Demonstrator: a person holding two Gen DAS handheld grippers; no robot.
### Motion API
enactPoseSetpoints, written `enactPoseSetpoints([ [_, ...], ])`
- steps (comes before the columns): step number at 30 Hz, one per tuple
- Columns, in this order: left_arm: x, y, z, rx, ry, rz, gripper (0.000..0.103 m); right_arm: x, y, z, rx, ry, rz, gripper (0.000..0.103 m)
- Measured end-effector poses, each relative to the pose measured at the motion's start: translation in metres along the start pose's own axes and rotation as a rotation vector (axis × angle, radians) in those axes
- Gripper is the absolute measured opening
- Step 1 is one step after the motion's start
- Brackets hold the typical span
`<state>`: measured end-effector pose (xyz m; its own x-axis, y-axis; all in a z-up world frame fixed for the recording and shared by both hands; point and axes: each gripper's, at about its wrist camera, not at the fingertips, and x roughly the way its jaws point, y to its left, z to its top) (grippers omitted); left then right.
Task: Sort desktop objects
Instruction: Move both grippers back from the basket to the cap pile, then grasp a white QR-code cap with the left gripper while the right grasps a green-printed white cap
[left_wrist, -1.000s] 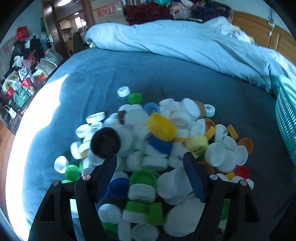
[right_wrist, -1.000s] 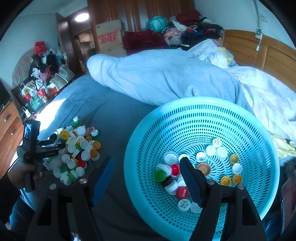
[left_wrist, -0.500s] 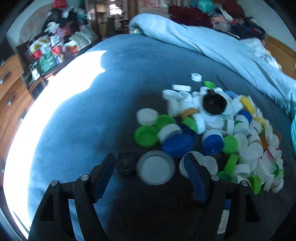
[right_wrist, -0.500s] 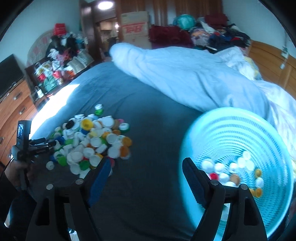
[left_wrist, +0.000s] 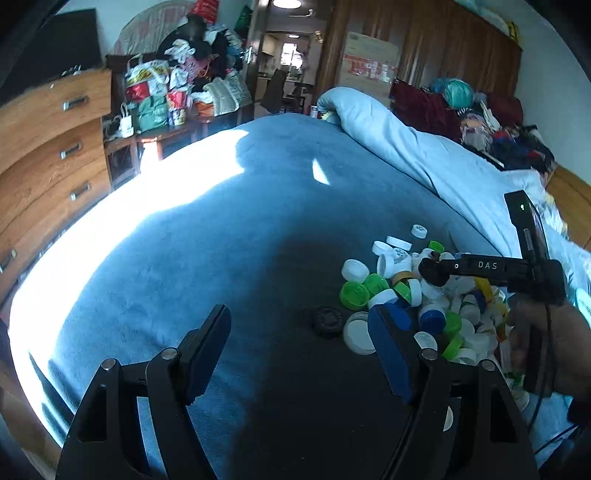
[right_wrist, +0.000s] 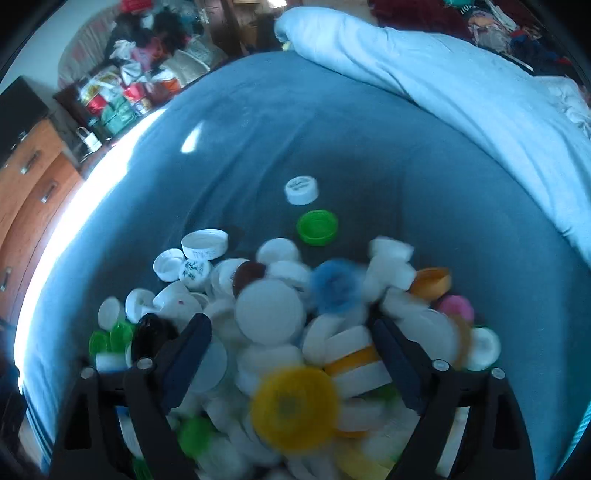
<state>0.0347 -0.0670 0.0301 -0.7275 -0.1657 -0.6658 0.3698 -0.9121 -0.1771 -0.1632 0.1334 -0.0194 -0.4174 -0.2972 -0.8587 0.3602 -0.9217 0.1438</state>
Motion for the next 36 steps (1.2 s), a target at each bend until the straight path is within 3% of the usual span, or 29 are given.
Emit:
enactPoseSetpoints([
  [4, 0.013, 0.009, -0.010, -0.052, 0.031, -0.023, 0.072, -0.010, 0.032, -0.025, -0.114, 0.010, -0.015, 0.094],
  [8, 0.017, 0.007, -0.017, -0.035, 0.046, -0.044, 0.072, -0.027, 0.045, -0.059, -0.175, -0.001, -0.023, 0.094],
  [15, 0.018, 0.005, -0.024, -0.017, 0.071, -0.074, 0.072, -0.063, 0.029, -0.093, -0.179, -0.034, -0.007, 0.094],
  [20, 0.008, -0.014, -0.031, 0.069, 0.080, -0.150, 0.072, -0.086, 0.004, -0.114, -0.136, -0.018, 0.004, 0.091],
  [23, 0.001, -0.036, -0.040, 0.155, 0.101, -0.236, 0.072, -0.125, -0.018, -0.127, -0.087, -0.102, -0.002, 0.091],
  [26, -0.004, -0.062, -0.050, 0.260, 0.119, -0.298, 0.072, -0.159, -0.038, -0.150, -0.052, -0.133, 0.001, 0.091],
  [31, 0.006, -0.087, -0.061, 0.340, 0.184, -0.290, 0.072, -0.178, -0.051, -0.189, -0.043, -0.100, 0.037, 0.091],
  [33, 0.009, -0.094, -0.065, 0.361, 0.199, -0.278, 0.072, -0.174, -0.050, -0.201, -0.053, -0.072, 0.070, 0.087],
  [36, 0.019, -0.106, -0.073, 0.409, 0.211, -0.231, 0.068, -0.151, -0.043, -0.210, -0.070, -0.006, 0.130, 0.066],
])
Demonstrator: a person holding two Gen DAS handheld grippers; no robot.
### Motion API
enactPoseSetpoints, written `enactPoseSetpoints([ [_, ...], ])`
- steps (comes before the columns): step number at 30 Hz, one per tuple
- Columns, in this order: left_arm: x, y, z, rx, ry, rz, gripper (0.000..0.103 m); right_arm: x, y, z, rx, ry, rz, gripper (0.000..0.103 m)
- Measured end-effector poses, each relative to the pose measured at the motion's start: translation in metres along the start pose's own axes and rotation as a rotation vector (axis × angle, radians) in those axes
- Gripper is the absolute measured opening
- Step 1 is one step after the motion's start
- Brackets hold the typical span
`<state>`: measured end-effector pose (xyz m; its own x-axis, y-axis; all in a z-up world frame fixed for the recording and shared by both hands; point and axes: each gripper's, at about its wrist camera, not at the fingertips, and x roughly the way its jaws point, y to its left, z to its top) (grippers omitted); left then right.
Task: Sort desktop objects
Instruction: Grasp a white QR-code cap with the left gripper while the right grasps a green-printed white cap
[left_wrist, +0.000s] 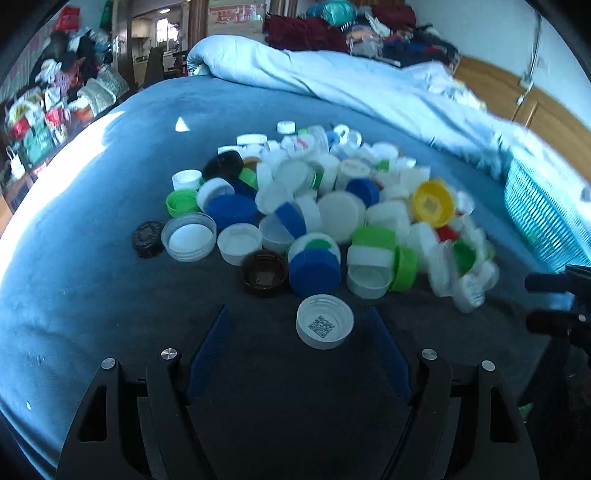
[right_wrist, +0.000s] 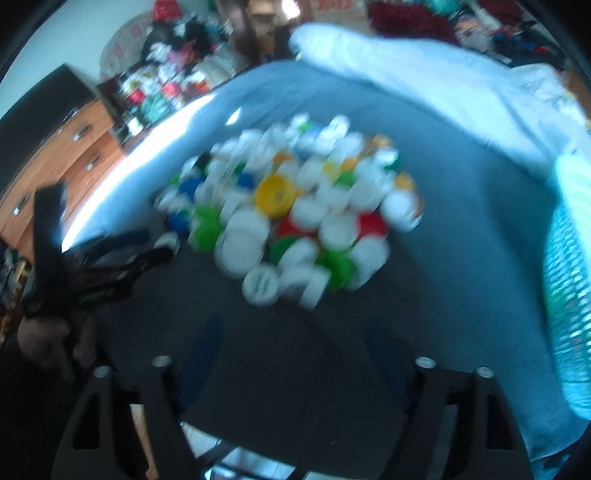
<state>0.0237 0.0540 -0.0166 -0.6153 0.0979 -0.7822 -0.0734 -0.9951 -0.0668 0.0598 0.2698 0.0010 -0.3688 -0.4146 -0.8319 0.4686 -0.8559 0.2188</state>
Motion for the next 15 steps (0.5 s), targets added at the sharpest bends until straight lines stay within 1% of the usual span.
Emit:
enactPoseSetpoints([
  [1, 0.002, -0.003, 0.000, 0.016, -0.001, 0.020, 0.063, 0.007, 0.001, 0.000, 0.002, 0.011, 0.018, 0.058],
  [2, 0.001, -0.004, 0.001, 0.023, -0.006, 0.025, 0.054, 0.013, 0.002, 0.000, 0.005, 0.018, 0.031, 0.054],
  [3, -0.001, -0.003, 0.001, 0.018, -0.011, 0.020, 0.030, 0.018, 0.002, 0.000, 0.007, 0.021, 0.049, 0.053],
  [4, -0.003, 0.000, 0.002, 0.002, -0.009, 0.013, 0.025, 0.021, 0.004, 0.001, 0.004, 0.021, 0.063, 0.053],
  [8, -0.008, 0.010, 0.001, -0.038, -0.023, 0.006, 0.025, 0.039, 0.009, 0.007, -0.004, 0.029, 0.067, 0.053],
  [11, -0.009, 0.012, 0.001, -0.041, -0.032, 0.001, 0.025, 0.051, 0.007, 0.014, 0.012, 0.025, 0.042, 0.053],
  [15, -0.005, 0.012, -0.001, -0.029, -0.016, 0.006, 0.025, 0.063, 0.014, 0.021, -0.017, 0.021, 0.007, 0.055],
])
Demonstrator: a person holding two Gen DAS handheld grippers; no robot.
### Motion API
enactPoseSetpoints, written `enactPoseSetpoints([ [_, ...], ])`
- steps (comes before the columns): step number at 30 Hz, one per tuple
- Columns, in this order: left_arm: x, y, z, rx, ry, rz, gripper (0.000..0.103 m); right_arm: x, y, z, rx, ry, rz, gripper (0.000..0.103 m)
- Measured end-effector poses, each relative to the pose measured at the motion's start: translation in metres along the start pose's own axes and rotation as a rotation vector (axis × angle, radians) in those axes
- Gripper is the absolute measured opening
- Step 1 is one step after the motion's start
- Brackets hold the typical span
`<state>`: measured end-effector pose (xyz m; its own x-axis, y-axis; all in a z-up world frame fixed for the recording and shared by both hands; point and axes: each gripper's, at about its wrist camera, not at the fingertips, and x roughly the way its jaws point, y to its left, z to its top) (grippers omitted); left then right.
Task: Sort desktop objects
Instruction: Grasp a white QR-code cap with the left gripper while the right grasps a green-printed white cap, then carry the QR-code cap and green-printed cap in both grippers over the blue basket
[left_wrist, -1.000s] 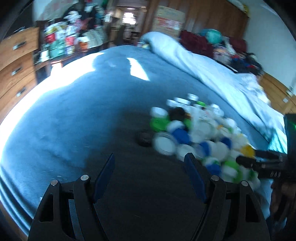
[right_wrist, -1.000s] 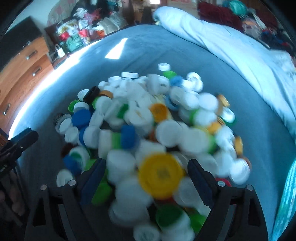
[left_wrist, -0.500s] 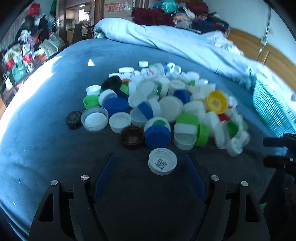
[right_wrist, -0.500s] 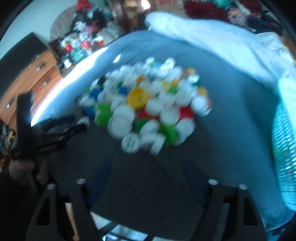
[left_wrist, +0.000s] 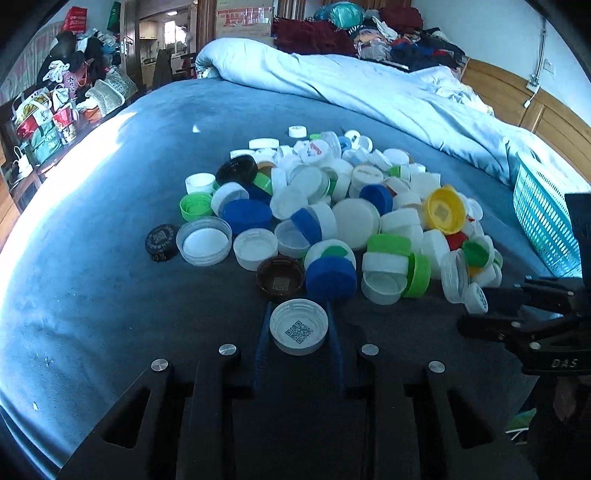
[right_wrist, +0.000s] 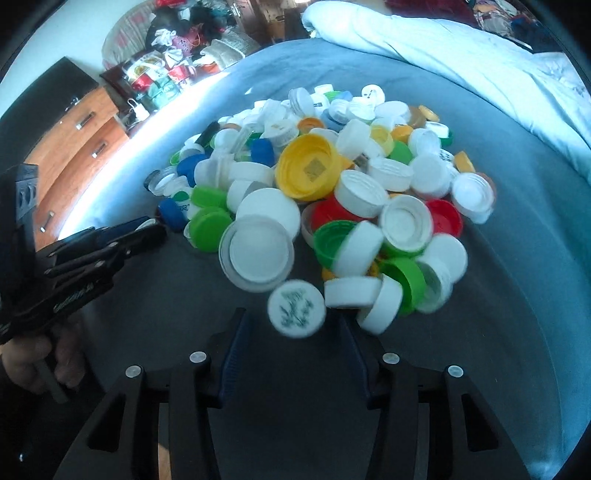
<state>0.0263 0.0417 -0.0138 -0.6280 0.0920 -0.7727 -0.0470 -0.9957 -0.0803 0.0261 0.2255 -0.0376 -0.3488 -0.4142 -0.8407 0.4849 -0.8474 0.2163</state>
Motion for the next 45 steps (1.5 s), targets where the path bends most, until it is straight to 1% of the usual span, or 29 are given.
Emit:
enactPoseSetpoints([
  [1, 0.001, -0.001, 0.001, 0.003, -0.001, 0.002, 0.025, 0.001, 0.002, 0.001, -0.011, 0.003, -0.011, 0.054],
  [2, 0.000, -0.002, 0.002, 0.004, -0.001, -0.002, 0.025, 0.001, 0.003, 0.002, -0.019, 0.005, -0.023, 0.047],
  [3, -0.001, -0.003, 0.002, 0.004, -0.003, -0.003, 0.025, -0.001, 0.004, 0.003, -0.025, 0.005, -0.029, 0.037],
  [4, -0.002, -0.004, 0.003, 0.007, -0.008, 0.001, 0.025, -0.004, 0.006, 0.004, -0.034, 0.008, -0.040, 0.033],
  [8, -0.019, -0.007, 0.009, -0.020, -0.050, 0.014, 0.025, -0.028, 0.020, 0.006, -0.094, -0.030, -0.076, 0.033],
  [11, -0.036, -0.011, 0.017, -0.060, -0.091, 0.045, 0.025, -0.052, 0.033, 0.012, -0.149, -0.083, -0.105, 0.033],
  [13, -0.048, -0.017, 0.025, -0.071, -0.125, 0.048, 0.025, -0.069, 0.039, 0.019, -0.179, -0.121, -0.125, 0.033],
  [16, -0.073, -0.030, 0.043, -0.064, -0.191, 0.055, 0.025, -0.090, 0.046, 0.029, -0.206, -0.175, -0.153, 0.033],
  [20, -0.101, -0.046, 0.065, -0.049, -0.269, 0.049, 0.025, -0.121, 0.052, 0.042, -0.218, -0.249, -0.169, 0.033],
  [25, -0.122, -0.068, 0.085, -0.020, -0.340, 0.068, 0.025, -0.156, 0.049, 0.052, -0.194, -0.322, -0.174, 0.033],
  [29, -0.129, -0.085, 0.094, 0.006, -0.360, 0.062, 0.025, -0.183, 0.042, 0.059, -0.179, -0.377, -0.180, 0.033],
  [33, -0.134, -0.097, 0.097, 0.027, -0.378, 0.063, 0.025, -0.202, 0.029, 0.059, -0.152, -0.409, -0.184, 0.033],
  [39, -0.137, -0.117, 0.106, 0.052, -0.390, 0.052, 0.025, -0.225, 0.004, 0.055, -0.106, -0.432, -0.186, 0.033],
  [45, -0.137, -0.144, 0.109, 0.098, -0.392, 0.018, 0.025, -0.244, -0.031, 0.043, -0.039, -0.441, -0.207, 0.033],
])
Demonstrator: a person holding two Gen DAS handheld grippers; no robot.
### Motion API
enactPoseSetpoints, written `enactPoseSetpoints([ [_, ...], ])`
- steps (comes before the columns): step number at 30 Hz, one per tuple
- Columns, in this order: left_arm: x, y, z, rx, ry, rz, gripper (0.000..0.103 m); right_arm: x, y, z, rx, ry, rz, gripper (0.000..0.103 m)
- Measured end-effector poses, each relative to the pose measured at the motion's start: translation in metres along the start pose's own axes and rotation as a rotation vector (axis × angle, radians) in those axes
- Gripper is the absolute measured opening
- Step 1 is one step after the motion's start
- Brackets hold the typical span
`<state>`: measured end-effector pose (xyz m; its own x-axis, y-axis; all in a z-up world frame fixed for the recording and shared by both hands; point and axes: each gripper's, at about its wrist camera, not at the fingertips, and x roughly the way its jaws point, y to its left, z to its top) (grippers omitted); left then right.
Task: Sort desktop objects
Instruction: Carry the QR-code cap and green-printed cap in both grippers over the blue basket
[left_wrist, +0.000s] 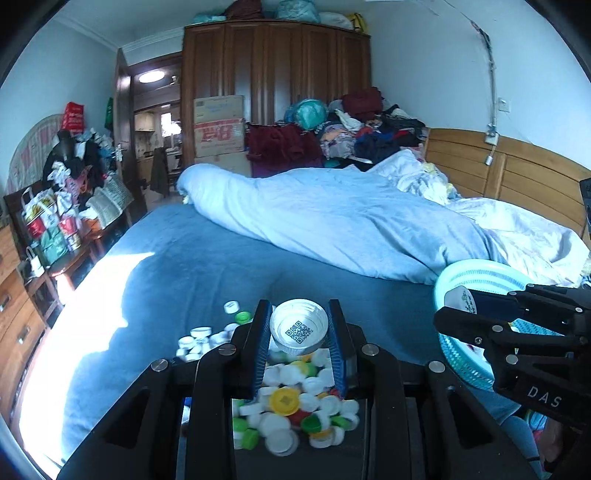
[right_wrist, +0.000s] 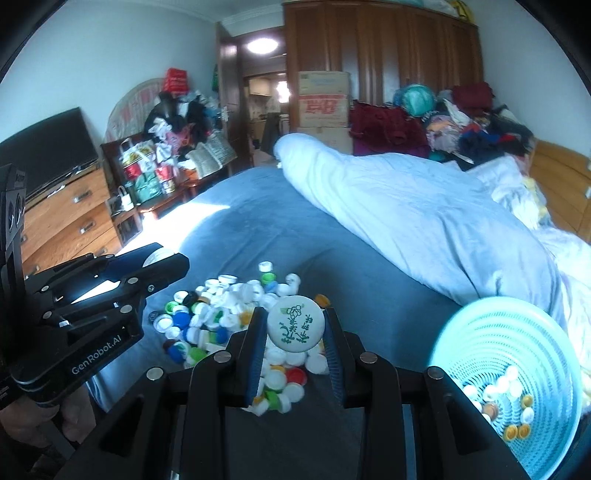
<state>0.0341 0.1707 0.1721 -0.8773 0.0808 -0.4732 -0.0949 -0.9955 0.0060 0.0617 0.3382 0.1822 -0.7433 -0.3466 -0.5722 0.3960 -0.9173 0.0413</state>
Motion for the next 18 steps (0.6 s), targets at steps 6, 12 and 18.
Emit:
enactPoseSetpoints([
  [6, 0.003, -0.030, 0.008, 0.039, 0.001, -0.049, 0.025, -0.012, -0.041, -0.009, 0.063, 0.002, -0.048, 0.033],
  [12, 0.004, -0.061, 0.019, 0.084, -0.008, -0.085, 0.025, -0.026, -0.076, -0.016, 0.113, -0.006, -0.091, 0.033],
  [18, 0.010, -0.093, 0.026, 0.118, 0.006, -0.135, 0.025, -0.043, -0.106, -0.024, 0.147, -0.011, -0.139, 0.033],
])
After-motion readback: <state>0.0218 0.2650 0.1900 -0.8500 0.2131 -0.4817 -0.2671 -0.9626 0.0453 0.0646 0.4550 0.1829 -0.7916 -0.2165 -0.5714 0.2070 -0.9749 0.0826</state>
